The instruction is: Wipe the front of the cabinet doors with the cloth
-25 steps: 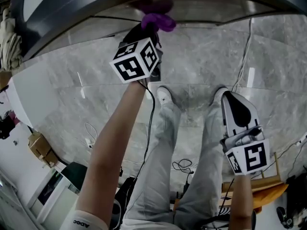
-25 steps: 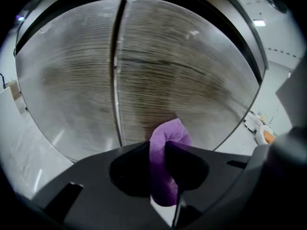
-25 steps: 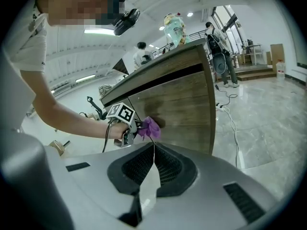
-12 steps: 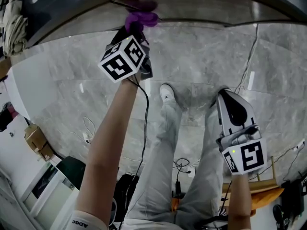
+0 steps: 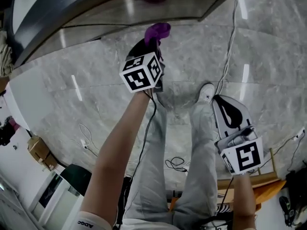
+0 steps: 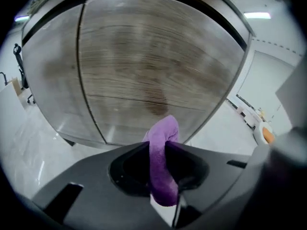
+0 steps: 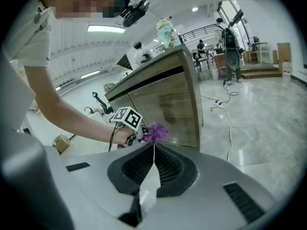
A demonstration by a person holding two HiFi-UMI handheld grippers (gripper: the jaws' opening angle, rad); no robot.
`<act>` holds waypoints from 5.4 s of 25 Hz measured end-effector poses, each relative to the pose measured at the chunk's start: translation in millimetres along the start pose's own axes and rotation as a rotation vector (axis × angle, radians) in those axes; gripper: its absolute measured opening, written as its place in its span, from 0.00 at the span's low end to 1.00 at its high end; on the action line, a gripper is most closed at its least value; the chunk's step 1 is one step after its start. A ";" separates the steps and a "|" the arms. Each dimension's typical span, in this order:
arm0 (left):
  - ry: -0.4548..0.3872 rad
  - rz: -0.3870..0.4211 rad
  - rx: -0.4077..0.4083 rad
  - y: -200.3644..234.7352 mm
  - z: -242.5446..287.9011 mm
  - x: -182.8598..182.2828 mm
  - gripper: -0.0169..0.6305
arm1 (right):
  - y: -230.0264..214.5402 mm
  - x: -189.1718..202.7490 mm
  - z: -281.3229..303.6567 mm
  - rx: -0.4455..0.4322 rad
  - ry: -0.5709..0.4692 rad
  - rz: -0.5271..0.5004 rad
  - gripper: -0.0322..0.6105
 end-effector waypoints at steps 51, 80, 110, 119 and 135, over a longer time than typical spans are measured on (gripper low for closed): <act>0.200 0.027 -0.097 83.8 51.1 -4.1 0.16 | 9.2 -16.5 46.6 0.003 -0.090 0.139 0.09; 0.311 0.190 -0.073 19.8 188.7 -11.2 0.16 | -76.1 75.1 16.2 0.215 -0.074 0.360 0.09; 0.025 0.141 0.178 161.7 -50.1 -2.1 0.16 | 111.3 -117.1 121.8 0.129 -0.114 0.097 0.09; -0.134 0.134 0.117 160.2 -179.2 5.9 0.16 | 153.4 -161.4 120.7 0.009 -0.073 -0.012 0.09; -0.326 0.005 -0.009 141.4 -217.3 -84.0 0.16 | 132.0 -183.3 97.9 -0.090 -0.067 -0.121 0.09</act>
Point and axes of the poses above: the fingertips, and each gripper's own axes: z forward along the fingers, y to its left, x out of its underside, the point moved 7 cm from there along -z, backward along the fingers, and after that the axes turned 14 degrees about y, right-handed, at the moved point
